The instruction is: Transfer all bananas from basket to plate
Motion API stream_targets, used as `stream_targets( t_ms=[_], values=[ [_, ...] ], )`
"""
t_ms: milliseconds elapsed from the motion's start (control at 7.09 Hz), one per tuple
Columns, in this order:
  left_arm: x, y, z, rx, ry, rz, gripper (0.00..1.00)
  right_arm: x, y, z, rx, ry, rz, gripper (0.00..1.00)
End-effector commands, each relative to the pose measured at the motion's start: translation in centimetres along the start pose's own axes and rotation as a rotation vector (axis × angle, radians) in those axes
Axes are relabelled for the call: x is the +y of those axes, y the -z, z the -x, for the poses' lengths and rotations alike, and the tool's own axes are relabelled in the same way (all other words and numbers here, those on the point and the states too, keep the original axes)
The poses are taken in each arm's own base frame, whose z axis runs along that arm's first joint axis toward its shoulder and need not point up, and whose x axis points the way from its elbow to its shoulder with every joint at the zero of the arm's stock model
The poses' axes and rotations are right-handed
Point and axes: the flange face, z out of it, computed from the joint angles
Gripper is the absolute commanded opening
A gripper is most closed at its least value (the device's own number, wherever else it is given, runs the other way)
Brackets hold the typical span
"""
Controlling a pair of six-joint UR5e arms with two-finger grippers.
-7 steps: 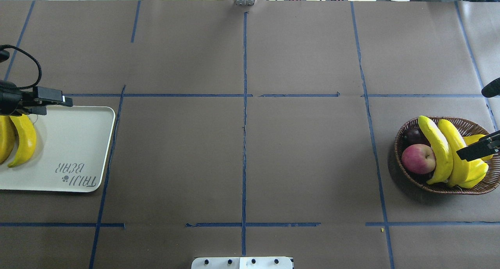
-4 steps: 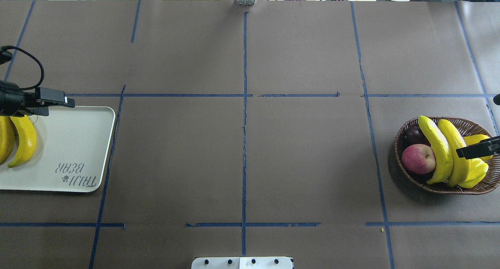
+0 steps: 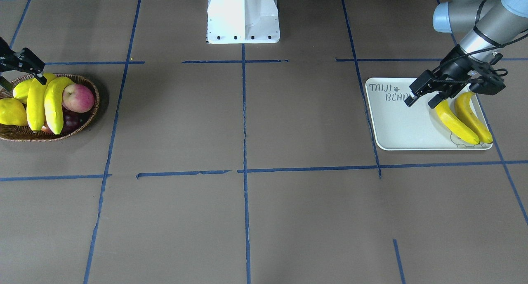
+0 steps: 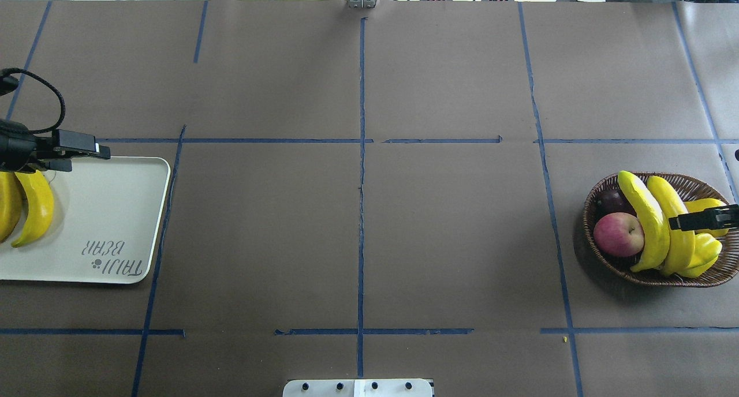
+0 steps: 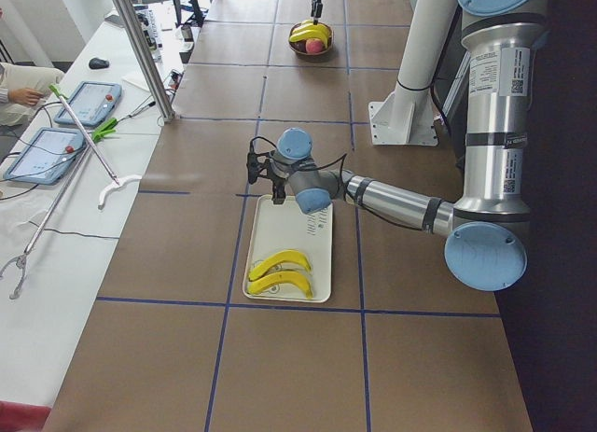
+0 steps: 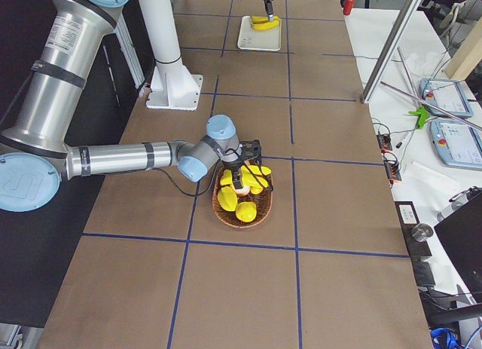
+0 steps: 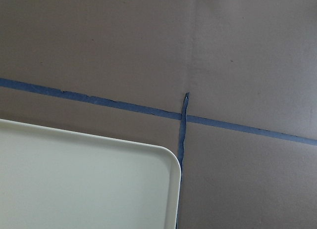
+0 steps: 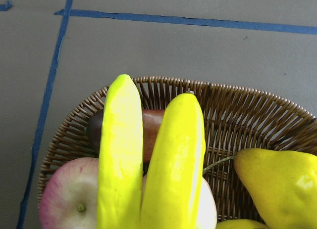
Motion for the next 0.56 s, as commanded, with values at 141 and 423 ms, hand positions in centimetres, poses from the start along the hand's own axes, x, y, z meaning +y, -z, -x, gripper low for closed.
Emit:
stream_targets(
  t_ms=[141,423],
  values=[
    [0.1,-0.1,0.1,-0.002,0.001,0.002,1.00,1.0,-1.1,0.1,0.003,0.009,0.034,0.95],
    [0.1,-0.1,0.1,-0.003,0.001,0.002,1.00,1.7,-1.4,0.0,0.009,0.022,0.052,0.91]
  ],
)
